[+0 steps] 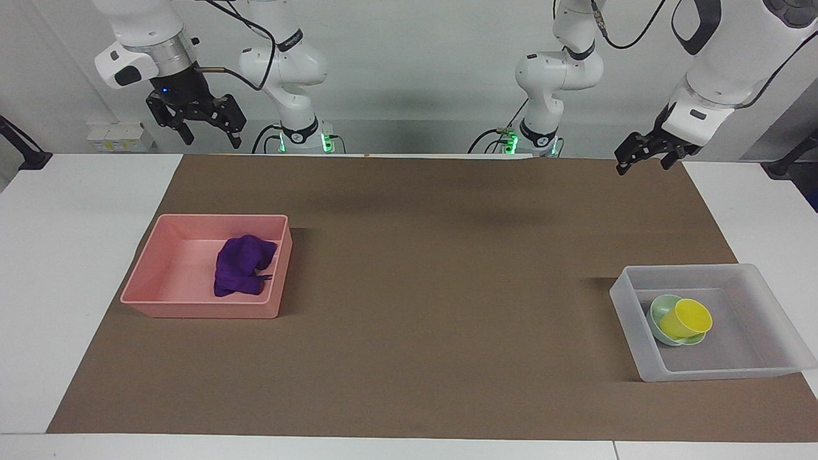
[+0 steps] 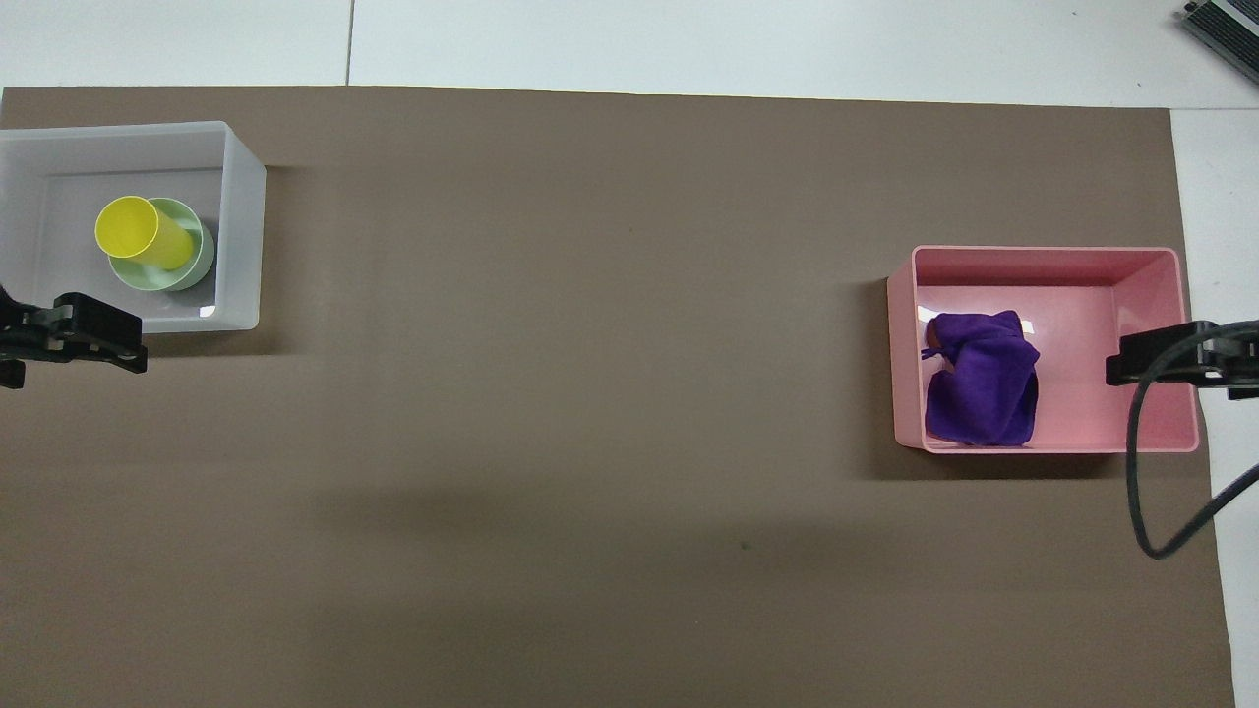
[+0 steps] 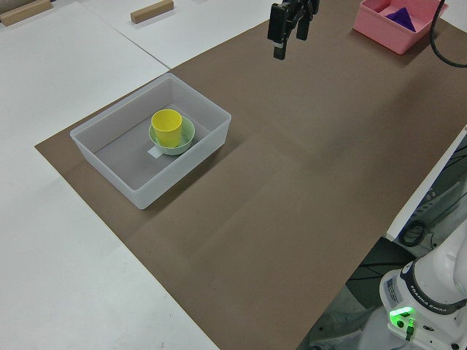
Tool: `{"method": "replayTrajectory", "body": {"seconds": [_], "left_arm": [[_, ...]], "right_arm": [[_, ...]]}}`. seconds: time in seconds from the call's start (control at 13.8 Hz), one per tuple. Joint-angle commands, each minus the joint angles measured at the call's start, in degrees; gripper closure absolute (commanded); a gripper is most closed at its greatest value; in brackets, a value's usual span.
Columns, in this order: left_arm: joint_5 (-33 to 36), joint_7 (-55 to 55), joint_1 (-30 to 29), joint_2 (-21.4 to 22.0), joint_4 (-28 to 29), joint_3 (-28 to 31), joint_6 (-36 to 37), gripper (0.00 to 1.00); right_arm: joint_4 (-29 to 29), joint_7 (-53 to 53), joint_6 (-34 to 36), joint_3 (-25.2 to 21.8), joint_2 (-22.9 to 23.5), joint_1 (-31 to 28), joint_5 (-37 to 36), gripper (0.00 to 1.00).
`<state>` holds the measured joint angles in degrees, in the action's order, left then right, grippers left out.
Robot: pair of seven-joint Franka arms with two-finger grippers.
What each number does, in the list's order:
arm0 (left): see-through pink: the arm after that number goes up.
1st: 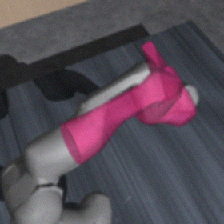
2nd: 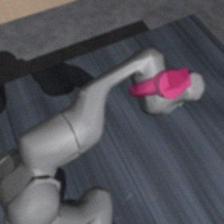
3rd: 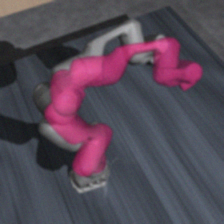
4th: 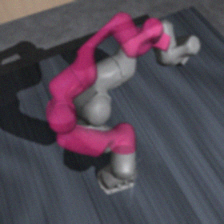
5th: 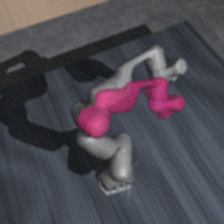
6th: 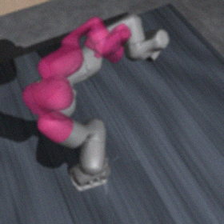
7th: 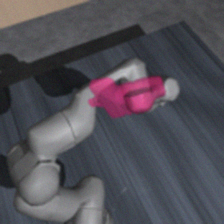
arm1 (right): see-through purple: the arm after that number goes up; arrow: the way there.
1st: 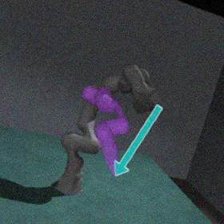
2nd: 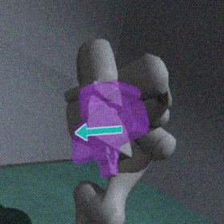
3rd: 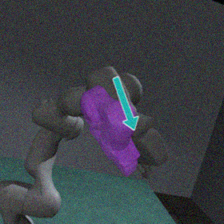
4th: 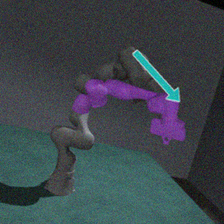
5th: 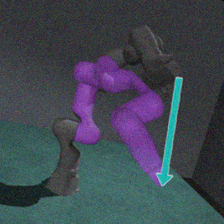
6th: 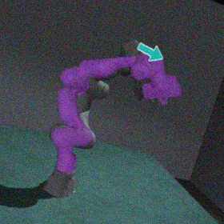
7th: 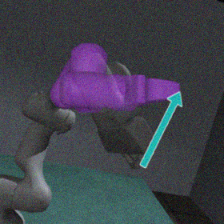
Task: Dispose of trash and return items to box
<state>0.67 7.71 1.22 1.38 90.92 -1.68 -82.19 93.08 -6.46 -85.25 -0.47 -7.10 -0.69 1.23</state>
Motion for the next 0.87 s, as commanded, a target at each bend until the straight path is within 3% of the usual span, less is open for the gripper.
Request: {"method": "replayTrajectory", "body": {"seconds": [0.0, 0.8], "left_arm": [[0.48, -0.41, 0.71, 0.64, 1.11, 0.63, -0.78, 0.00], [0.04, -0.32, 0.28, -1.73, -1.18, 0.71, -1.39, 0.00]], "right_arm": [[2.02, 1.27, -1.06, 0.21, -1.69, -0.63, 0.09, 0.00], [1.93, 1.18, -0.62, 0.12, -1.60, -0.80, 0.09, 0.00]]}}
